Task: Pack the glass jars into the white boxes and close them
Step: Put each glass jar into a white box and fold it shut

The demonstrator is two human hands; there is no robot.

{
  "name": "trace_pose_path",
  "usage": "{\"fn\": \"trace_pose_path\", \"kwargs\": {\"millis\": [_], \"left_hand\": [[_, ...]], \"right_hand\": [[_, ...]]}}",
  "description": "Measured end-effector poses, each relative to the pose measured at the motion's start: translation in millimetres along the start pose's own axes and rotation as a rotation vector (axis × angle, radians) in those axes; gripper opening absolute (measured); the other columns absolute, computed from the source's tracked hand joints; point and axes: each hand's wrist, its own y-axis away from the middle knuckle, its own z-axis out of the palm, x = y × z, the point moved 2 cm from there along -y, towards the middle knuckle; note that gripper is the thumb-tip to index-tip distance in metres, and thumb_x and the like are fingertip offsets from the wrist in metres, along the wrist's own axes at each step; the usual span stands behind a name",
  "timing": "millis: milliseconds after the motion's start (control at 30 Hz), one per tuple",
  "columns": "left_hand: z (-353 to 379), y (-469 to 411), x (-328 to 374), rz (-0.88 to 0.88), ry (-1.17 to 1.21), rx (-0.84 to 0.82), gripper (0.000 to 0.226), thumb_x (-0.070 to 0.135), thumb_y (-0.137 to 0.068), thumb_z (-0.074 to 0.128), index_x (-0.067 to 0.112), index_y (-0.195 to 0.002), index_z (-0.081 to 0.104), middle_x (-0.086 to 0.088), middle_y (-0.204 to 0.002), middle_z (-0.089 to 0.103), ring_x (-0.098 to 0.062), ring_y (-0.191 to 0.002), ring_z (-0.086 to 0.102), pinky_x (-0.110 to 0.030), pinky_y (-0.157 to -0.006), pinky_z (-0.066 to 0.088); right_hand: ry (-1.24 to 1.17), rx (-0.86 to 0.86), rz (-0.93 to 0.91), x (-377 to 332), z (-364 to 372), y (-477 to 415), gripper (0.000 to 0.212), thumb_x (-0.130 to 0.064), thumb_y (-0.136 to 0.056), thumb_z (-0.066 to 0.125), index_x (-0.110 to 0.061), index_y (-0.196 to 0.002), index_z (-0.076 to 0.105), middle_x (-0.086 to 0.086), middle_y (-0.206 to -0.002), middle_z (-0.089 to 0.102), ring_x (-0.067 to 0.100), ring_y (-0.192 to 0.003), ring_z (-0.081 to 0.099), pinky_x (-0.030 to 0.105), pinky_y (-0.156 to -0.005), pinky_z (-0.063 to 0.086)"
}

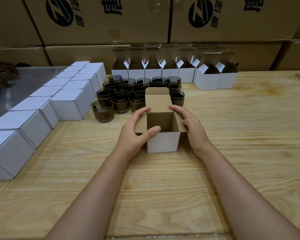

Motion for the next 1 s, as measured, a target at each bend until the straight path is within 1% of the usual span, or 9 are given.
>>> {"fn": "trace_pose_path", "kwargs": {"millis": [100,200,367,500,633,733,833,900,1000], "left_hand": [[-1.6,0.2,-1.2,-0.035,-0.013,0.025,0.077,0.061,-0.061,0.069,0.035,-0.131,0.051,0.023,-0.124,0.055,0.005,-0.111,0.054,-0.015,-0.088,0.047],[-0.4,0.6,-0.8,-0.035,-0.004,0.057,0.074,0.058,-0.060,0.070,0.036,-0.129,0.053,0.028,-0.119,0.057,0.006,-0.107,0.056,-0.011,-0.084,0.047],[0.3,-0.8,-1.2,-0.033,0.022,0.080,0.072,0.057,-0.061,0.069,0.035,-0.128,0.053,0.027,-0.117,0.057,0.007,-0.103,0.058,-0.008,-0.078,0.046],[-0.2,-0.6,-1.7,-0.026,0.022,0.080,0.072,0.057,-0.061,0.069,0.034,-0.128,0.053,0.025,-0.117,0.058,0.007,-0.102,0.058,-0.007,-0.077,0.045],[0.0,-1.3,-2.8,-0.024,0.025,0.081,0.072,0.057,-0.061,0.069,0.035,-0.128,0.053,0.027,-0.116,0.057,0.009,-0.102,0.057,-0.005,-0.075,0.044],[0.8,-0.9,-3.3,-0.021,0.029,0.084,0.072,0.056,-0.061,0.070,0.034,-0.128,0.053,0.025,-0.117,0.057,0.009,-0.101,0.057,-0.004,-0.074,0.044],[0.9,-0.8,-3.0,-0.015,0.030,0.084,0.072,0.056,-0.062,0.070,0.033,-0.128,0.053,0.025,-0.117,0.056,0.010,-0.101,0.056,-0.003,-0.073,0.043],[1.0,-1.0,-2.5,-0.010,0.029,0.083,0.073,0.056,-0.062,0.069,0.032,-0.129,0.053,0.024,-0.118,0.056,0.010,-0.102,0.056,-0.003,-0.074,0.043],[1.0,-0.7,-1.2,-0.011,0.036,0.082,0.072,0.055,-0.062,0.069,0.031,-0.129,0.054,0.024,-0.118,0.056,0.011,-0.101,0.056,-0.003,-0.074,0.043]], "right_hand": [[-0.256,0.307,0.071,1.3,-6.9,-8.6,0.045,-0.006,-0.084,0.036,-0.029,-0.111,0.063,-0.002,-0.108,0.067,0.012,-0.105,0.060,0.020,-0.077,0.049],[-0.074,0.615,0.177,5.7,-23.5,-29.4,0.044,-0.001,-0.091,0.037,-0.028,-0.113,0.064,-0.002,-0.105,0.061,0.015,-0.095,0.057,0.022,-0.070,0.044],[0.689,0.262,0.236,12.8,-31.9,-76.7,0.061,0.003,-0.090,0.042,-0.035,-0.137,0.046,0.007,-0.143,0.031,0.026,-0.131,0.025,0.030,-0.097,0.030],[0.962,0.125,0.175,13.6,-36.4,-97.2,0.032,-0.016,-0.096,0.053,-0.029,-0.124,0.060,0.008,-0.149,0.026,0.027,-0.139,0.014,0.041,-0.107,0.027],[1.053,0.056,0.051,4.7,-36.2,-97.3,0.010,-0.027,-0.090,0.064,-0.021,-0.095,0.070,0.004,-0.149,0.032,0.025,-0.141,0.012,0.046,-0.107,0.027],[1.055,-0.035,0.110,-5.5,-35.9,-91.8,0.013,-0.030,-0.089,0.064,-0.020,-0.082,0.068,0.004,-0.151,0.034,0.025,-0.143,0.014,0.047,-0.109,0.025],[0.977,-0.075,0.216,-16.4,-38.2,-84.9,0.017,-0.028,-0.090,0.064,-0.018,-0.076,0.064,0.011,-0.136,0.052,0.022,-0.119,0.047,0.033,-0.086,0.039],[0.950,-0.093,0.249,-23.5,-40.4,-79.6,0.018,-0.025,-0.089,0.064,-0.016,-0.074,0.064,0.010,-0.124,0.060,0.018,-0.101,0.051,0.028,-0.076,0.036],[0.912,-0.084,0.273,-37.1,-45.1,-72.1,0.011,-0.022,-0.086,0.068,-0.018,-0.077,0.065,0.006,-0.113,0.061,0.016,-0.094,0.048,0.024,-0.069,0.036]]}}
